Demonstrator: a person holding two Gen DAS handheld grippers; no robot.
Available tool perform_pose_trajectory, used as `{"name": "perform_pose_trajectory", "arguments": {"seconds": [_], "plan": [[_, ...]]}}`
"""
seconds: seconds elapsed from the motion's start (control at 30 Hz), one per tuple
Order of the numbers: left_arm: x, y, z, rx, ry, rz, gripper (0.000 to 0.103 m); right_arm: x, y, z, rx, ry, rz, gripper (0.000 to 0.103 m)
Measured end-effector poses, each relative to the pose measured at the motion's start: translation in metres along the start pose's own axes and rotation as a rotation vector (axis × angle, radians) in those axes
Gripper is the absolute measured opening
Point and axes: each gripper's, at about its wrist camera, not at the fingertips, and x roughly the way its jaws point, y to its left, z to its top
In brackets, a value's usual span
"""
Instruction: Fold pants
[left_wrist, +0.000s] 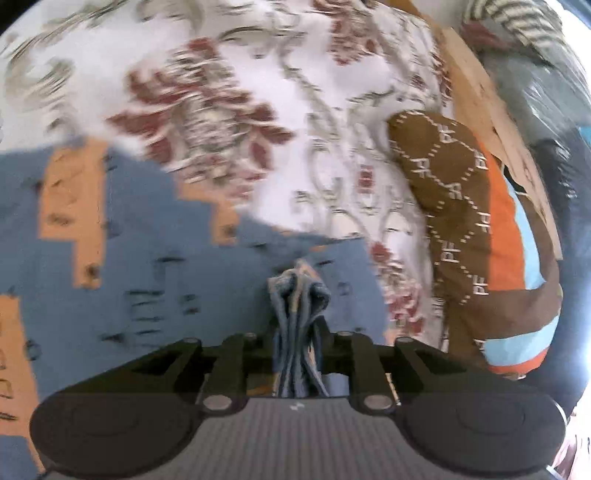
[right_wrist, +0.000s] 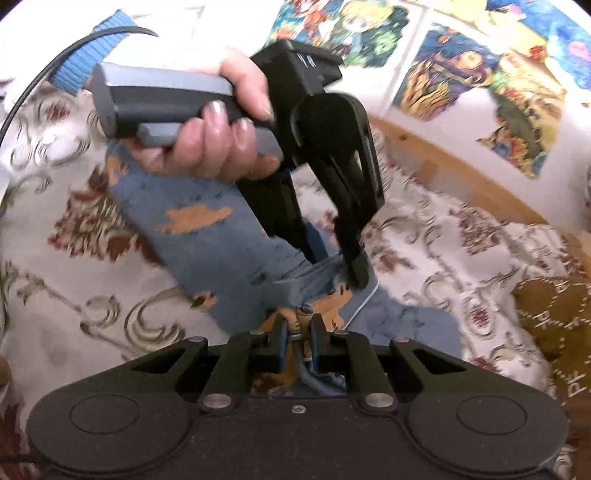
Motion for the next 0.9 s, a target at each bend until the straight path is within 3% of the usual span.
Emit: {"name": "perform_pose_trajectory", "arguments": {"seconds": [0.03,0.1,0.13,0.2,0.3,0.43,0.6,0.67,0.73,0.83,0.87,0.9], "plan": [[-0.002,0.006,-0.003,0.005,-0.014,-0.009,0.044,0.001,0.001,-0.001,0.001,0.006,0.010,0.026],[-0.006,0.015,-0.009,0.026,-0.044,-0.034,0.063,-0.001,-0.001,-0.001,0.017,-0.002,0.020,0.051],[-0.007,0.017,-0.011,0.033,-0.054,-0.047,0.069,-0.002,-0.002,-0.001,0.027,-0.012,0.023,0.058],[-0.010,0.021,-0.014,0.041,-0.071,-0.072,0.074,-0.008,-0.005,0.002,0.041,-0.044,0.013,0.085],[-0.013,0.024,-0.015,0.031,-0.093,-0.079,0.084,-0.016,-0.004,0.002,0.026,-0.080,-0.025,0.098],[-0.014,0.019,-0.012,0.046,-0.116,-0.040,0.089,-0.014,-0.004,0.001,-0.006,-0.081,-0.049,0.099],[-0.007,0.005,-0.012,0.120,-0.106,0.016,0.086,-0.009,-0.002,-0.002,-0.024,-0.065,-0.058,0.092],[-0.003,-0.001,-0.014,0.162,-0.102,0.042,0.076,-0.006,-0.001,-0.003,-0.037,-0.054,-0.053,0.085],[0.000,-0.005,-0.015,0.193,-0.092,0.061,0.059,-0.003,0.003,-0.004,-0.056,-0.039,-0.051,0.075],[0.003,-0.006,-0.015,0.203,-0.085,0.090,0.039,0.001,0.009,-0.004,-0.091,-0.022,-0.035,0.047],[0.004,-0.005,-0.015,0.199,-0.085,0.097,0.036,0.001,0.012,-0.004,-0.099,-0.017,-0.025,0.032],[0.003,-0.004,-0.014,0.194,-0.085,0.092,0.027,0.001,0.014,-0.004,-0.102,-0.015,-0.022,0.021]]}}
